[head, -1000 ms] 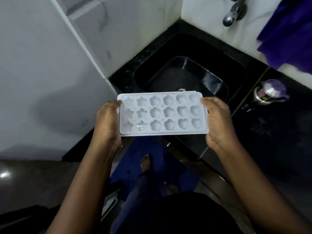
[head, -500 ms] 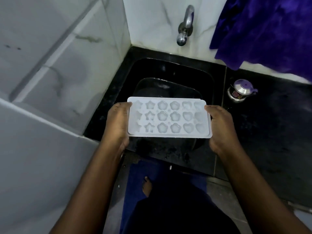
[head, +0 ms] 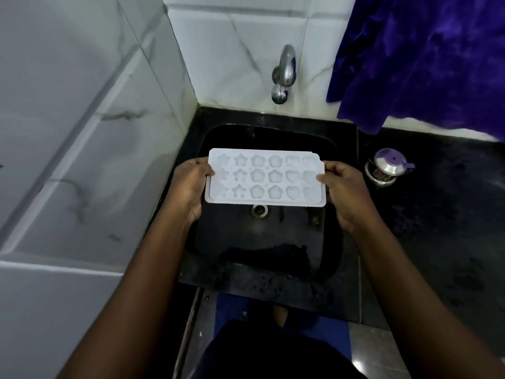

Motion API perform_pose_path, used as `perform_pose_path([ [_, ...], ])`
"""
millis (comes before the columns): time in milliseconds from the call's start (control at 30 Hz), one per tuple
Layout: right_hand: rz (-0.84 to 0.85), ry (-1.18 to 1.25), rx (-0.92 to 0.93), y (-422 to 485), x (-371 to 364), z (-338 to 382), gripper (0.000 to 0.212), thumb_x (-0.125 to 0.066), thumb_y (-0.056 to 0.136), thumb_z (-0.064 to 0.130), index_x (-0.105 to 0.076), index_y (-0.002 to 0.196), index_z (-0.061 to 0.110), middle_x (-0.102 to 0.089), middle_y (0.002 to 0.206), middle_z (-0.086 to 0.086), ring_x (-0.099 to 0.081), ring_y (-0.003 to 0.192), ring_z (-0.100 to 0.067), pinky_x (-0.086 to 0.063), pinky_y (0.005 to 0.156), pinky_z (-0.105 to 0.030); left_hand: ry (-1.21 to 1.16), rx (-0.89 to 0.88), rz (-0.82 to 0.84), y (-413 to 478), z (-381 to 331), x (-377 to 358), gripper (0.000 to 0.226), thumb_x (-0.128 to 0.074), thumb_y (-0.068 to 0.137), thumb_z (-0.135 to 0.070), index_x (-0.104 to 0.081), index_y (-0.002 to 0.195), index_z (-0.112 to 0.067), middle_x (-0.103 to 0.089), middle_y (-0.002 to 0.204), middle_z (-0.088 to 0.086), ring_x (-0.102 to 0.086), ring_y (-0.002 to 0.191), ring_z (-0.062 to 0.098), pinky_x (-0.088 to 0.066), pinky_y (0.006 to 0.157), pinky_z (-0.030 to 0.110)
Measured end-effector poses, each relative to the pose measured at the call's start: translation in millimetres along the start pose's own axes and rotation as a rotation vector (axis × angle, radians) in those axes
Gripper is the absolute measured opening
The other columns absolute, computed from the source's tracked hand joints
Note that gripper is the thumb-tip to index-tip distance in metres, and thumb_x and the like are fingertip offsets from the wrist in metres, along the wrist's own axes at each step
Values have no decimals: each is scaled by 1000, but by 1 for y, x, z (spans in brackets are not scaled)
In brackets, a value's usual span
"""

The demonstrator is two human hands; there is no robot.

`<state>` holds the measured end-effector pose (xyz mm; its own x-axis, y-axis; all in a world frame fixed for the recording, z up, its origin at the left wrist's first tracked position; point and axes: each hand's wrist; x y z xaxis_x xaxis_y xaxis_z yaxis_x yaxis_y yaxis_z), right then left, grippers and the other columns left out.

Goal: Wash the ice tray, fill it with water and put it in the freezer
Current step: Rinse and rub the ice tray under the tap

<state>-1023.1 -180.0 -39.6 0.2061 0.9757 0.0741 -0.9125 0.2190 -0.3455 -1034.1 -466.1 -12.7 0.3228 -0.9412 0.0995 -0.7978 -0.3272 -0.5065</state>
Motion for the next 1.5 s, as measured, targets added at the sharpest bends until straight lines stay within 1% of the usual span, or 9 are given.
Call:
perform_pose_path([
  [233, -96, -193, 189, 50, -12, 3, 24, -65, 97, 5, -69, 109, 26, -73, 100, 0, -73, 95, -20, -60, 85, -43, 197, -283, 77, 53, -23, -11, 39, -59, 90, 17, -71, 116, -10, -76, 103, 4, -75, 92, 19, -63, 73, 30],
  [467, -299, -362, 411, 58, -22, 8, 23, -66, 97, 8, -63, 118, 17, -70, 103, 2, -65, 95, -15, -52, 85, -30, 380, -605, 92, 83, -23, -9, 34, -73, 88, 6, -63, 91, -27, -77, 99, 14, -72, 92, 26, -61, 91, 51],
  [633, -397, -332, 639, 49, -22, 4, 24, -60, 98, 1, -62, 116, 17, -71, 113, 1, -68, 106, -16, -55, 94, -38, 376, -781, 82, 83, -21, -10, 48, -66, 86, 7, -64, 89, -41, -73, 96, -7, -72, 96, 23, -58, 92, 48],
  [833, -422, -264, 714, 43, -21, 0, 29, -56, 100, -3, -60, 126, 9, -68, 128, 0, -64, 122, -13, -50, 105, -32, 322, -1001, 74, 74, -22, -10, 26, -60, 89, 12, -71, 104, -7, -72, 114, 3, -69, 111, 19, -55, 99, 32],
  [967, -355, -275, 613, 51, -16, -4, 28, -64, 101, 12, -61, 128, 18, -70, 111, 4, -67, 104, -10, -53, 90, -29, 210, -811, 154, 76, -20, -12, 24, -69, 99, -3, -69, 119, -17, -75, 115, 0, -72, 108, 13, -58, 97, 27],
  [1133, -84, -297, 243, 83, -18, -15, 32, -69, 91, 16, -70, 105, 44, -72, 89, 6, -72, 90, -22, -61, 85, -51, -54, -377, 245, 105, 0, -15, 19, -69, 101, -25, -70, 117, -14, -75, 123, 13, -71, 110, 30, -58, 95, 50],
  [1267, 37, -217, 62, 114, -37, 13, 11, -64, 101, 26, -74, 100, 27, -76, 97, 2, -74, 91, -23, -58, 73, -35, -262, -100, 307, 121, 8, -18, 6, -55, 111, -16, -60, 110, -19, -77, 113, 5, -75, 98, 22, -63, 77, 42],
  [1333, 59, -188, -26, 145, -51, 32, 25, -60, 104, 41, -72, 102, 20, -75, 98, 0, -70, 84, -19, -54, 69, -31, -304, -49, 266, 128, 11, -16, 8, -53, 112, -19, -59, 115, -18, -76, 119, 8, -76, 99, 23, -65, 70, 40],
  [1500, 82, -39, -103, 214, -96, 76, 20, -55, 107, 28, -66, 98, 14, -68, 100, -8, -66, 84, -21, -57, 84, -35, -450, 46, 174, 135, 16, -11, 41, -49, 113, -31, -59, 141, -4, -73, 133, 19, -73, 116, 39, -66, 81, 52],
])
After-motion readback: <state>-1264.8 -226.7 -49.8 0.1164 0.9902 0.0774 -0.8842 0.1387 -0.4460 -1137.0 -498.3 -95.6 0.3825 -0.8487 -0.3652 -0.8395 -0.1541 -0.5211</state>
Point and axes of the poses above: each hand's wrist, its own y-axis towards the middle knuckle, its own x-axis out of the back of the hand, z = x × y
